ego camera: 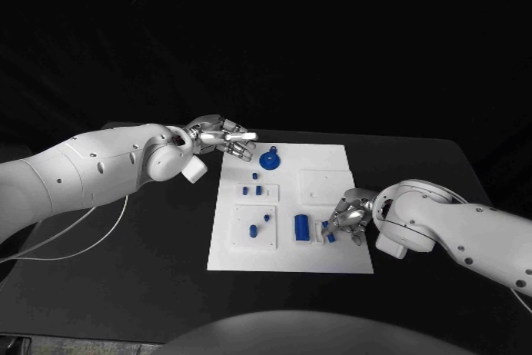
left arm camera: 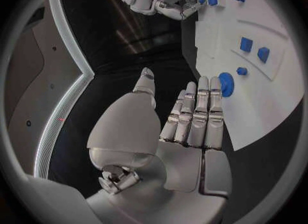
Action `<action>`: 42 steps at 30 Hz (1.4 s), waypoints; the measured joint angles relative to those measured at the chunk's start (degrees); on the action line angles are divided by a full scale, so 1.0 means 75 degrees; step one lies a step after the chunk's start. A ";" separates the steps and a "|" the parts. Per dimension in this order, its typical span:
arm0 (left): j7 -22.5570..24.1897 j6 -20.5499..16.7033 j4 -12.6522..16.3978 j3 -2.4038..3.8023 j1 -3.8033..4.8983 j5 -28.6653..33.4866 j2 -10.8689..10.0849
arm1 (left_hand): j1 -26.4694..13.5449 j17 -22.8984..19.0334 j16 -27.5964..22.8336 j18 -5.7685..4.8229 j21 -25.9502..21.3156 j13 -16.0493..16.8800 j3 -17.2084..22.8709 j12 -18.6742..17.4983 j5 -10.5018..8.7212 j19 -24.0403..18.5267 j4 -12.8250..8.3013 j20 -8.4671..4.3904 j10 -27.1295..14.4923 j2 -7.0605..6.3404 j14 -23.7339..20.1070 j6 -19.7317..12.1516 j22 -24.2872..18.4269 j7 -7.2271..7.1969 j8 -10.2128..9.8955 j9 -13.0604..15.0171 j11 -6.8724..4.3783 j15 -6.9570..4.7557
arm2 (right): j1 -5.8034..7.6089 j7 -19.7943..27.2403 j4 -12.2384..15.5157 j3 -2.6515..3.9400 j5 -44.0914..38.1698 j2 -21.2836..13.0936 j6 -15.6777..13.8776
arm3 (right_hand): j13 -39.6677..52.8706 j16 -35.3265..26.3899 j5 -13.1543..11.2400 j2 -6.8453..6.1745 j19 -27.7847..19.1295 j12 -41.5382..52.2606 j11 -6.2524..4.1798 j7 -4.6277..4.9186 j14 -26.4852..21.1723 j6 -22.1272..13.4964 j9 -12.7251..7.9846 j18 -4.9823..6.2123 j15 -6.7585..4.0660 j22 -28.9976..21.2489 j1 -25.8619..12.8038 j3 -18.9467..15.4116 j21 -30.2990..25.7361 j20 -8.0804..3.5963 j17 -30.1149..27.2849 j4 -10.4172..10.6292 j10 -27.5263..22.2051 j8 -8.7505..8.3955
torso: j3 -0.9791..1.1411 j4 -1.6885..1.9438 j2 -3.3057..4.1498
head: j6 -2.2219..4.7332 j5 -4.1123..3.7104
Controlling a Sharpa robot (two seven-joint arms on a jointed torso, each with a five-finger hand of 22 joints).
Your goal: Assemble the parts on the task board
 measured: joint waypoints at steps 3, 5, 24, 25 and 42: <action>-0.0005 0.0005 -0.0001 0.0000 0.0000 -0.0001 0.0000 | 0.0000 0.0000 0.0000 0.0000 0.0000 0.0000 0.0000 0.0000 0.0000 0.0000 0.0000 0.0000 0.0000 0.0000 0.0000 0.0000 0.0000 0.0000 0.0000 0.0000 0.0000 0.0000 | 0.0000 -0.0015 0.0000 0.0000 -0.0089 0.0013 -0.0005 | 0.0012 0.0000 -0.0522 -0.0003 0.0000 0.0022 0.0008 -0.0023 0.0000 0.0023 -0.0024 0.0000 0.0000 -0.0079 -0.0003 -0.0031 0.0004 0.0000 -0.0003 0.0397 0.0049 0.0000 | -0.0001 0.0000 0.0000 | 0.0001 0.0001; -0.0010 0.0008 -0.0002 0.0000 0.0000 -0.0002 0.0001 | 0.0000 0.0000 0.0000 0.0000 0.0000 0.0000 0.0000 0.0000 0.0000 0.0000 0.0000 0.0000 0.0000 0.0000 0.0000 0.0000 0.0000 0.0000 0.0000 0.0000 0.0000 0.0000 | 0.0000 -0.0022 -0.0002 0.0000 -0.0130 0.0030 -0.0008 | 0.0017 0.0000 -0.0721 -0.0063 0.0000 0.0051 -0.0003 -0.0036 0.0000 0.0036 -0.0037 -0.0079 0.0000 -0.0134 -0.0026 -0.0028 0.0061 0.0000 -0.0005 0.0623 0.0058 0.0005 | -0.0001 0.0000 0.0000 | 0.0004 0.0003; -0.0118 0.0094 -0.0021 0.0000 0.0000 -0.0009 0.0009 | 0.0000 -0.0022 0.0000 0.0000 0.0000 0.0000 0.0000 0.0000 0.0000 0.0000 0.0000 0.0000 0.0000 0.0000 0.0000 0.0000 -0.0006 0.0000 0.0000 0.0000 0.0000 0.0000 | 0.0001 -0.0073 0.0001 -0.0009 -0.0298 0.0193 0.0149 | 0.0064 0.0001 -0.0801 -0.0247 0.0000 0.0050 0.0008 -0.0057 0.0000 0.0112 -0.0014 -0.0074 0.0001 -0.0378 0.0142 -0.0083 0.0196 0.0000 -0.0014 0.0908 0.0103 0.0005 | -0.0012 0.0004 0.0000 | 0.0026 0.0037; -0.0122 0.0098 -0.0023 0.0000 0.0000 -0.0009 0.0009 | 0.0000 -0.0022 0.0000 -0.0001 0.0000 0.0000 0.0000 0.0000 0.0000 0.0000 0.0000 0.0000 0.0000 0.0000 0.0000 0.0000 -0.0006 0.0000 0.0000 0.0000 0.0000 0.0000 | 0.0001 -0.0078 0.0001 -0.0010 -0.0303 0.0197 0.0159 | 0.0064 0.0001 -0.0801 -0.0247 0.0000 0.0050 0.0008 -0.0057 0.0000 0.0112 -0.0013 -0.0074 0.0001 -0.0378 0.0142 -0.0083 0.0196 0.0000 -0.0014 0.0908 0.0103 0.0005 | -0.0012 0.0004 0.0000 | 0.0022 0.0042; -0.0142 0.0118 -0.0026 0.0000 0.0000 -0.0013 0.0008 | 0.0000 -0.0022 0.0000 -0.0001 0.0000 0.0000 0.0000 0.0000 0.0000 0.0000 0.0000 0.0000 0.0000 0.0000 0.0000 0.0000 -0.0004 0.0000 0.0000 0.0000 0.0000 0.0000 | 0.0005 -0.0128 -0.0153 -0.0018 -0.0362 0.0303 0.0302 | 0.0044 -0.0026 -0.0853 -0.0400 0.0000 0.0013 0.0008 -0.0042 0.0000 0.0153 -0.0004 -0.0071 0.0002 -0.0477 -0.0207 -0.0739 0.0238 0.0000 -0.0047 0.1391 0.0102 0.0007 | 0.0001 -0.0004 0.0003 | -0.0003 0.0075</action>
